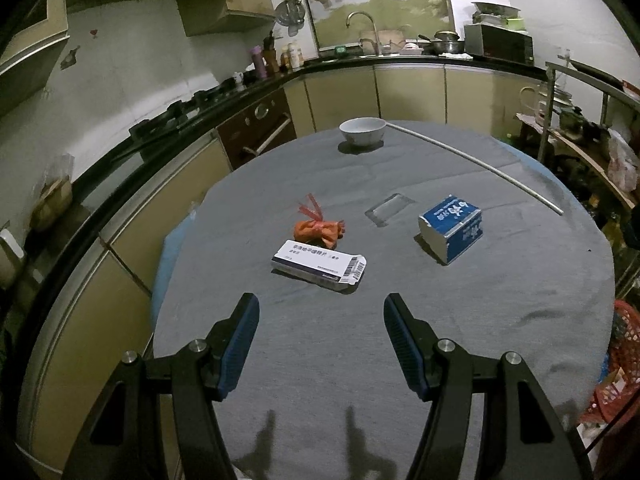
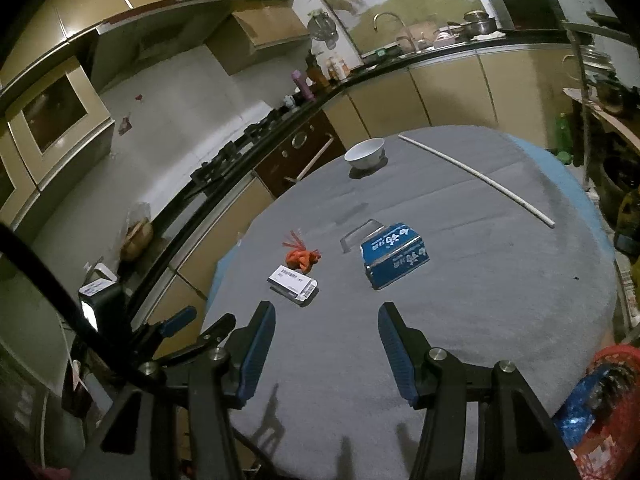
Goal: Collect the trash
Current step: 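Move both open tools back over the table toward the boxes, then grasp the blue toothpaste carton with the right tool while the left tool grasps the white medicine box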
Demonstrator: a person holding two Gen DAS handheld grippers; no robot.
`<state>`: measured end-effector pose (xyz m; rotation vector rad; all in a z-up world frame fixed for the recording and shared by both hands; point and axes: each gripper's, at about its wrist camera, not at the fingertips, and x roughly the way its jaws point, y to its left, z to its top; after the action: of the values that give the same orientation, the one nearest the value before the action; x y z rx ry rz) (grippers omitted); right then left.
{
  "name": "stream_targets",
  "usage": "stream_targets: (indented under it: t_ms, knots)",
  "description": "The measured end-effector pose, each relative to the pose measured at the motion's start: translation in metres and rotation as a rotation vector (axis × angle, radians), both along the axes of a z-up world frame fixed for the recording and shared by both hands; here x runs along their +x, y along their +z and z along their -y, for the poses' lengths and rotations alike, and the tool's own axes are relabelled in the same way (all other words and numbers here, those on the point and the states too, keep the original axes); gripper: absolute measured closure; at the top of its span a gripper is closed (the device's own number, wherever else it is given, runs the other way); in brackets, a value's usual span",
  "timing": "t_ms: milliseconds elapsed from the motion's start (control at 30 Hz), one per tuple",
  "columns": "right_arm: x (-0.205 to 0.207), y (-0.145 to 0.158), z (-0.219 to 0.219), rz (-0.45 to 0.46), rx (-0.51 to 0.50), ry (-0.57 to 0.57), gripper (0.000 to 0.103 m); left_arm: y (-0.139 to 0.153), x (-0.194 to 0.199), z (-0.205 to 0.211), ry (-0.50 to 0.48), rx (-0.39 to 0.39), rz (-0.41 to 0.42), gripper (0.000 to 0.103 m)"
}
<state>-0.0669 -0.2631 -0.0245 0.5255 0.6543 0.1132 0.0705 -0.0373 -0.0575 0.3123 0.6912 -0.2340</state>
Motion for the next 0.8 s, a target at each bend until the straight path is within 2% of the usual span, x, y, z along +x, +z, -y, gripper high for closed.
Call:
stream_targets:
  t_ms: [300, 500, 667, 800]
  knots:
    - [0.022, -0.008, -0.008, -0.029, 0.003, 0.028, 0.046, -0.011, 0.019, -0.011, 0.022, -0.005, -0.035, 0.038]
    - [0.049, -0.022, -0.003, -0.074, 0.027, 0.032, 0.046, -0.027, 0.046, -0.037, 0.086, -0.044, -0.115, 0.038]
    - [0.090, -0.045, 0.013, -0.144, 0.101, -0.006, 0.046, -0.041, 0.066, -0.063, 0.146, -0.075, -0.183, 0.038]
    - [0.129, -0.064, 0.026, -0.219, 0.153, -0.057, 0.045, -0.045, 0.090, -0.081, 0.170, -0.158, -0.271, 0.038]
